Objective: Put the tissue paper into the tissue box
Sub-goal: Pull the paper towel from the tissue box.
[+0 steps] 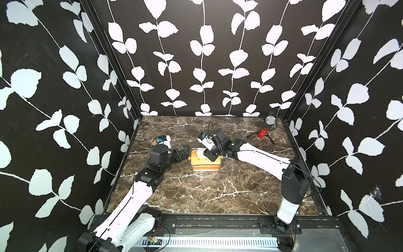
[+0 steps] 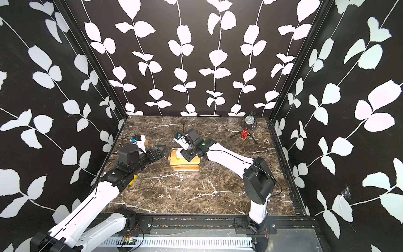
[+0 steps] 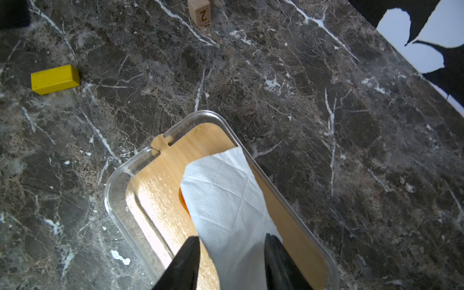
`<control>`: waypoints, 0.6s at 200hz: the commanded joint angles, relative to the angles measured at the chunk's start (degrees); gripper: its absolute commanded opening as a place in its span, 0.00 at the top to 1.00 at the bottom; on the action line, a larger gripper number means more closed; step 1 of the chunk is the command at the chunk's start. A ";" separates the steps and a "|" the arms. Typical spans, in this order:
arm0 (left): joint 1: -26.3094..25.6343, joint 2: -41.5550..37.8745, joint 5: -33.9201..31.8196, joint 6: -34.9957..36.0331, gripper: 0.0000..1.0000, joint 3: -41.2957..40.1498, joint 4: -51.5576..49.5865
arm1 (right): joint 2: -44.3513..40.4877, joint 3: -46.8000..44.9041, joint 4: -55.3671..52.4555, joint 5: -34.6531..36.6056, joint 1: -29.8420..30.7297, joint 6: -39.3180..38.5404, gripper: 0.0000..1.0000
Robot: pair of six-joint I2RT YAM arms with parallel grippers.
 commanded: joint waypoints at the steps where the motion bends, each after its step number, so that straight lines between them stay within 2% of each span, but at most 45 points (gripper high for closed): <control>1: 0.34 -0.45 -0.01 0.37 0.01 -0.70 1.43 | -0.94 0.85 1.25 -1.49 0.20 0.87 0.53; 38: 0.36 -0.71 -0.10 0.47 0.01 -0.75 1.31 | 2.31 3.85 -1.39 -3.34 -0.15 2.51 0.38; 68: 0.36 -0.96 -0.22 0.56 0.01 -0.75 1.09 | 2.25 4.50 -1.92 -8.75 -0.15 3.96 0.37; 95: 0.36 -1.08 -0.44 0.63 0.01 -0.75 1.10 | -1.68 2.53 0.16 -15.31 -0.15 6.01 0.37; 120: 0.36 -1.12 -0.53 0.82 0.01 -0.66 1.17 | -6.66 1.11 2.43 -15.63 -0.15 7.42 0.36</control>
